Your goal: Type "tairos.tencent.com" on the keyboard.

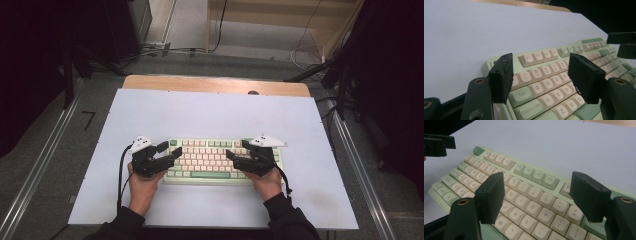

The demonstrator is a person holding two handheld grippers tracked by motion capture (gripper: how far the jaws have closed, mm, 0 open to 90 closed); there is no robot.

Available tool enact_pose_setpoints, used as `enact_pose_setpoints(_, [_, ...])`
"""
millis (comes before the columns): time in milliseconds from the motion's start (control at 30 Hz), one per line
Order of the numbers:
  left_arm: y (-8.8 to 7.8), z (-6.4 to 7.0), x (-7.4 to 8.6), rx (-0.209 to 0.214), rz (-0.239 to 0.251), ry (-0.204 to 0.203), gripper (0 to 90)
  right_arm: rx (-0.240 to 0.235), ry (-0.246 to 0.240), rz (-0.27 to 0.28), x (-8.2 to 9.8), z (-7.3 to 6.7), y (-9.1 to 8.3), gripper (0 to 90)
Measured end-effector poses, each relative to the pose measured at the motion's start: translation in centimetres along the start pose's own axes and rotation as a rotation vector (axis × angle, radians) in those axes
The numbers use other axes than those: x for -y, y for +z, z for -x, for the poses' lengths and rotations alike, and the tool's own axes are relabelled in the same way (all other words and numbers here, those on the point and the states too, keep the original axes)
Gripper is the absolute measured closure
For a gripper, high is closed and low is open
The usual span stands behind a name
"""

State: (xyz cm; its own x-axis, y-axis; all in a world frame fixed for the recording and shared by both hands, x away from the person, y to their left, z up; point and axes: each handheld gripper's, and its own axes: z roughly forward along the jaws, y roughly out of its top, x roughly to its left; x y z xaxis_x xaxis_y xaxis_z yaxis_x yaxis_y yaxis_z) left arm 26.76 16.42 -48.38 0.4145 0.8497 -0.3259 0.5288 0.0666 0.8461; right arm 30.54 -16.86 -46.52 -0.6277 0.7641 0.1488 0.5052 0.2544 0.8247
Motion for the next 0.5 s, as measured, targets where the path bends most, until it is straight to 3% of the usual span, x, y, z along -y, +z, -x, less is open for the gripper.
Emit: enact_pose_setpoints(500, [-0.03, 0.07, 0.05, -0.008, -0.002, 0.011, 37.9, 0.003, 0.002, -0.002, 0.02, -0.02, 0.0, 27.6])
